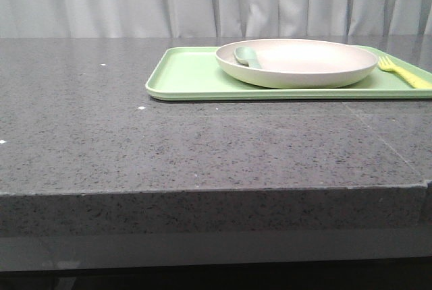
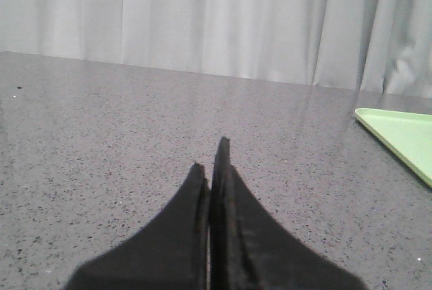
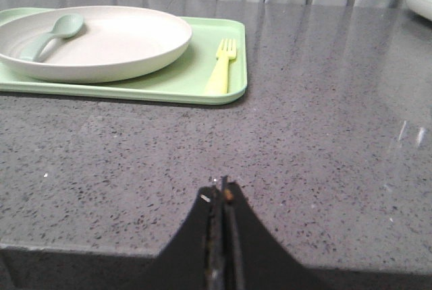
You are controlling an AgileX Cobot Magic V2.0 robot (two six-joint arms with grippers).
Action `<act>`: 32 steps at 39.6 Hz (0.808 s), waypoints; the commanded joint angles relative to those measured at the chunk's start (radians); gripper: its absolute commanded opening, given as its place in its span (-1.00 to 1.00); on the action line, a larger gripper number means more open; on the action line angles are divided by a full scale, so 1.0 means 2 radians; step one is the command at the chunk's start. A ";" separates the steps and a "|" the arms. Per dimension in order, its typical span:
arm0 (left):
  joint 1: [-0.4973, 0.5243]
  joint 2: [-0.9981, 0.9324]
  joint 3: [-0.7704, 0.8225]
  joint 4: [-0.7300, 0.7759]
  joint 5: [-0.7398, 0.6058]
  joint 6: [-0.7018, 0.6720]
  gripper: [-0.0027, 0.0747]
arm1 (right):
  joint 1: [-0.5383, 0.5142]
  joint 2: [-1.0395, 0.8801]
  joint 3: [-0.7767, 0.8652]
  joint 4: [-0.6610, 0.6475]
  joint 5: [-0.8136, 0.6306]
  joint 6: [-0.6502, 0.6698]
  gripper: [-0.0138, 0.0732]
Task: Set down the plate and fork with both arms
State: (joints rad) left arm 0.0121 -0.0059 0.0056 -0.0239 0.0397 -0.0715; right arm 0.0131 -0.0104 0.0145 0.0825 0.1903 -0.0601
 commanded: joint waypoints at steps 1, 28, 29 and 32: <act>-0.002 -0.010 0.002 -0.004 -0.041 -0.001 -0.98 | -0.005 -0.010 0.005 -0.006 -0.095 -0.003 -0.84; -0.002 -0.010 0.002 -0.004 -0.041 -0.001 -0.98 | 0.001 -0.009 0.004 -0.006 -0.100 -0.003 -0.84; -0.002 -0.010 0.002 -0.004 -0.041 -0.001 -0.98 | 0.001 -0.009 0.004 -0.006 -0.100 -0.003 -0.84; -0.002 -0.010 0.002 -0.004 -0.041 -0.001 -0.98 | 0.001 -0.009 0.004 -0.006 -0.100 -0.003 -0.84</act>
